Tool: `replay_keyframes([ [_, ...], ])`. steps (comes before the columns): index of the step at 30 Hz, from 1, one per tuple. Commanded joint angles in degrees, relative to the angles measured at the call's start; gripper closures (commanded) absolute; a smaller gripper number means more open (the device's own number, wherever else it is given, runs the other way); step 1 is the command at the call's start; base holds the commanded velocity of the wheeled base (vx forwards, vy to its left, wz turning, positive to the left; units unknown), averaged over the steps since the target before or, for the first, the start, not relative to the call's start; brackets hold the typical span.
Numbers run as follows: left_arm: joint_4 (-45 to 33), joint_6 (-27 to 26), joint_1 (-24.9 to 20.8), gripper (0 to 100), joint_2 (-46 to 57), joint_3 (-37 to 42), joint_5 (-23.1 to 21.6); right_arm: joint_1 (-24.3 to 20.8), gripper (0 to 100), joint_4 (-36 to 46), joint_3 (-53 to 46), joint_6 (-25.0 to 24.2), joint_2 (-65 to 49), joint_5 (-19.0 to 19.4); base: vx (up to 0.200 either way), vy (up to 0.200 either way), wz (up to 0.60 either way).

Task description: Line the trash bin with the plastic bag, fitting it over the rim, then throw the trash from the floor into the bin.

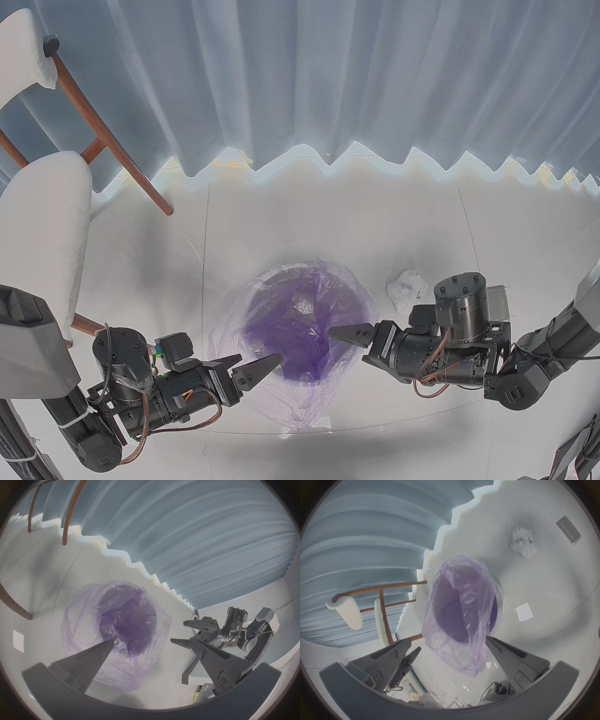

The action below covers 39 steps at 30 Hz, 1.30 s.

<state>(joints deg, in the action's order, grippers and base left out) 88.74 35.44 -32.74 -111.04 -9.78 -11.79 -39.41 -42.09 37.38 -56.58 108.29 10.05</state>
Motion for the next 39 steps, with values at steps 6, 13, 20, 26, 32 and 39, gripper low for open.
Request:
replay_keyframes([
  [6,0.0,-0.1,-0.5,0,-1.1,0.4,0.1,3.9,0,0.2,3.1,1.3,5.4,-1.1,0.000,0.000,0.00],
  [13,0.0,-0.4,-1.4,0,-3.0,0.5,0.2,6.1,0,-1.1,3.7,3.4,9.2,-1.5,0.000,0.000,0.00],
  [20,0.0,-0.5,-1.4,0,-3.2,0.9,0.2,6.1,100,-5.7,3.0,3.7,12.2,-2.8,0.000,0.000,0.00],
  [26,0.0,-0.5,-1.4,0,-3.3,1.2,0.2,8.7,100,-5.8,1.2,6.1,11.2,-2.3,0.000,0.000,0.00],
  [32,0.0,-0.5,-1.5,0,-3.3,1.2,0.2,9.2,100,-6.1,0.5,8.9,15.2,-2.2,0.000,0.000,0.00],
  [39,0.0,-0.5,-1.8,0,-3.1,1.3,0.3,9.0,100,-6.2,0.5,10.5,19.4,-2.3,0.000,0.000,0.00],
])
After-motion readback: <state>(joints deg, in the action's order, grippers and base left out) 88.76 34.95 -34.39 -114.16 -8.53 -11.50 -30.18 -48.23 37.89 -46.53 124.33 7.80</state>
